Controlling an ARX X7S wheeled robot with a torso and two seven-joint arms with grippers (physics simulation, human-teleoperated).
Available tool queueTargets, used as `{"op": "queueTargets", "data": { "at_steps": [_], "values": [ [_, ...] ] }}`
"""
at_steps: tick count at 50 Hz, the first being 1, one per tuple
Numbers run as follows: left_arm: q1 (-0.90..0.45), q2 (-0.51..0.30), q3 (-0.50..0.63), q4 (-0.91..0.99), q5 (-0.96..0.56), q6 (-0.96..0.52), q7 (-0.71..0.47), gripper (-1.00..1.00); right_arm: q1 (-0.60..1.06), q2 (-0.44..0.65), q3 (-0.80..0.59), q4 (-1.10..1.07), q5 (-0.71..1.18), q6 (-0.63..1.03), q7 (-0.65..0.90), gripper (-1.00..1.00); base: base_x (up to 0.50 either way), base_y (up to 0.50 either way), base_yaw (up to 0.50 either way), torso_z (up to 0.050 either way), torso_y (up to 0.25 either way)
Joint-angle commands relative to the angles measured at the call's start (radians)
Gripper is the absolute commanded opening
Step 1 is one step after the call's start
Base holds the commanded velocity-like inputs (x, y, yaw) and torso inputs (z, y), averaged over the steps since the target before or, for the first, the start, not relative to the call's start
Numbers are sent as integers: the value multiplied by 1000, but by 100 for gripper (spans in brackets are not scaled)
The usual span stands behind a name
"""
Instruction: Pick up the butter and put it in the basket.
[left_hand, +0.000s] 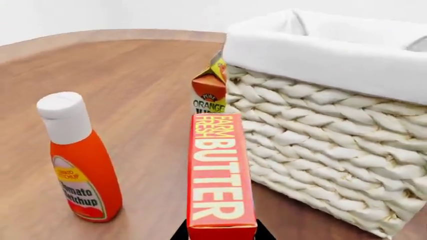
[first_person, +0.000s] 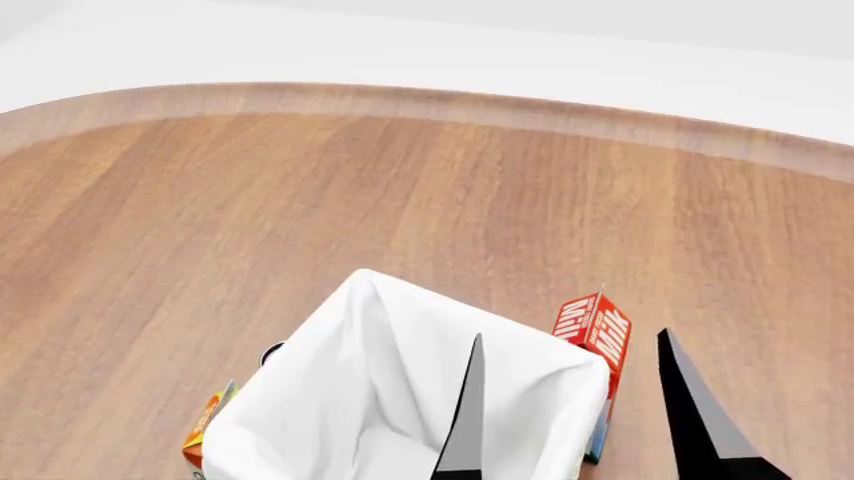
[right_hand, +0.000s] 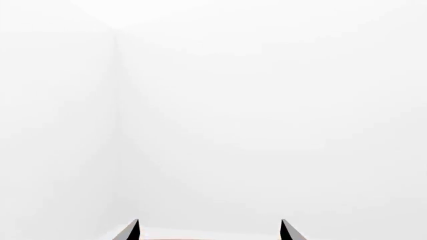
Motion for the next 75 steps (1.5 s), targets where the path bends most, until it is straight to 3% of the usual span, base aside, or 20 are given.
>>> {"op": "queueTargets", "data": {
  "at_steps": [1,13,18,29,32,33,35,37,48,53,60,61,62,64,68,69,71,75],
  "values": [
    [70,-17,-52,159,211,42,-42,-100,11,-21,27,38,-35,-30,-38,100,0,0,0,0,0],
    [104,-72,-39,450,253,-139,26,-100,15,-12,26,31,-28,-29,-28,100,0,0,0,0,1],
    [77,-97,-27,648,248,-365,118,-100,19,-6,30,22,-20,-24,-21,100,0,0,0,0,0],
    [-54,-87,-139,886,139,-653,204,-100,22,4,30,15,-12,-25,-9,100,0,0,0,1,0],
    [-60,-11,-206,886,171,-673,318,-100,22,6,28,19,-12,-31,-9,100,0,0,0,0,3],
    [-47,61,-249,886,217,-679,411,-100,22,7,28,17,-11,-29,-7,100,0,0,0,0,0],
    [-26,313,-367,886,373,-667,708,-100,20,9,28,19,-12,-34,-7,100,0,0,0,0,0],
    [-58,316,-374,886,368,-697,733,-100,23,12,30,16,-7,-31,-3,100,0,0,0,0,0],
    [-380,316,-359,886,466,-941,812,-100,22,23,40,11,4,-36,5,100,0,0,0,0,1],
    [-596,316,-362,886,459,-1170,886,-100,24,26,43,11,9,-37,8,100,0,0,0,0,0],
    [-862,317,-316,886,565,-1435,1007,-100,23,32,48,8,18,-37,14,100,0,0,0,0,1],
    [-1012,167,-410,886,415,-1500,857,-100,23,33,50,8,20,-37,15,100,0,0,0,0,0],
    [-887,316,-351,886,533,-1476,1007,-100,22,33,50,10,20,-39,14,100,0,0,0,10,0],
    [-1020,317,-287,886,654,-1624,1114,-100,22,34,50,9,21,-40,16,100,0,0,0,0,0],
    [-1123,317,-227,886,800,-1765,1247,-100,19,35,49,17,21,-48,14,100,0,0,0,0,3],
    [-1162,316,-160,886,926,-1822,1339,-100,20,36,51,13,24,-45,17,100,0,0,0,0,0],
    [-1193,314,-107,885,1025,-1855,1397,-100,22,38,52,10,26,-41,20,100,0,0,0,0,0],
    [-1279,284,-91,830,1047,-1894,1452,-100,21,39,51,16,26,-47,19,100,0,0,0,0,3]
  ]
}}
